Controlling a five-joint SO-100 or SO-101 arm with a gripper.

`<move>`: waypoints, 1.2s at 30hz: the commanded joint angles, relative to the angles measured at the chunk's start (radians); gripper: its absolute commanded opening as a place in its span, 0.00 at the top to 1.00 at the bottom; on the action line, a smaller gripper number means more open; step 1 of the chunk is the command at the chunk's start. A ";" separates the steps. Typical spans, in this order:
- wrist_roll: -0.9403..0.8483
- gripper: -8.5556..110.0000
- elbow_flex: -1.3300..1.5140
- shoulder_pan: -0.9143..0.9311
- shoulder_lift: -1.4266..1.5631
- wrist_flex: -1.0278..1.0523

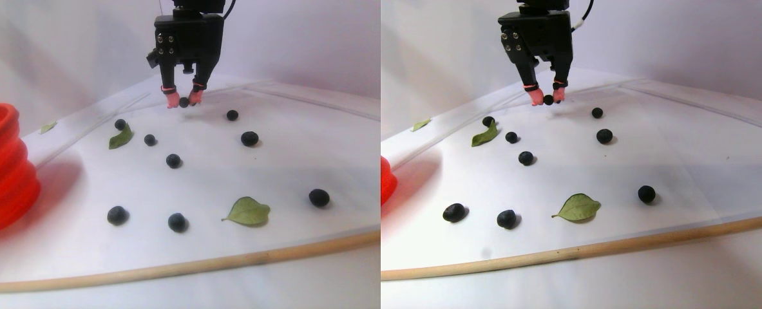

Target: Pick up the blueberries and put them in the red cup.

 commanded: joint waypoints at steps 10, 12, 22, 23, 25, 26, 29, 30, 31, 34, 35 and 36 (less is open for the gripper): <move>0.025 0.84 0.014 -0.087 0.218 0.175; 0.032 0.84 0.014 -0.106 0.233 0.192; 0.072 0.84 0.009 -0.195 0.307 0.304; 0.077 0.84 0.009 -0.206 0.314 0.316; 0.087 0.84 0.008 -0.225 0.328 0.339; 0.094 0.84 0.006 -0.238 0.334 0.351; 0.112 0.84 0.006 -0.268 0.357 0.380; 0.118 0.84 0.006 -0.281 0.362 0.390; 0.126 0.84 0.005 -0.291 0.365 0.397; 0.149 0.84 -0.003 -0.324 0.382 0.431; 0.155 0.84 -0.003 -0.331 0.388 0.442; 0.163 0.84 -0.003 -0.339 0.397 0.451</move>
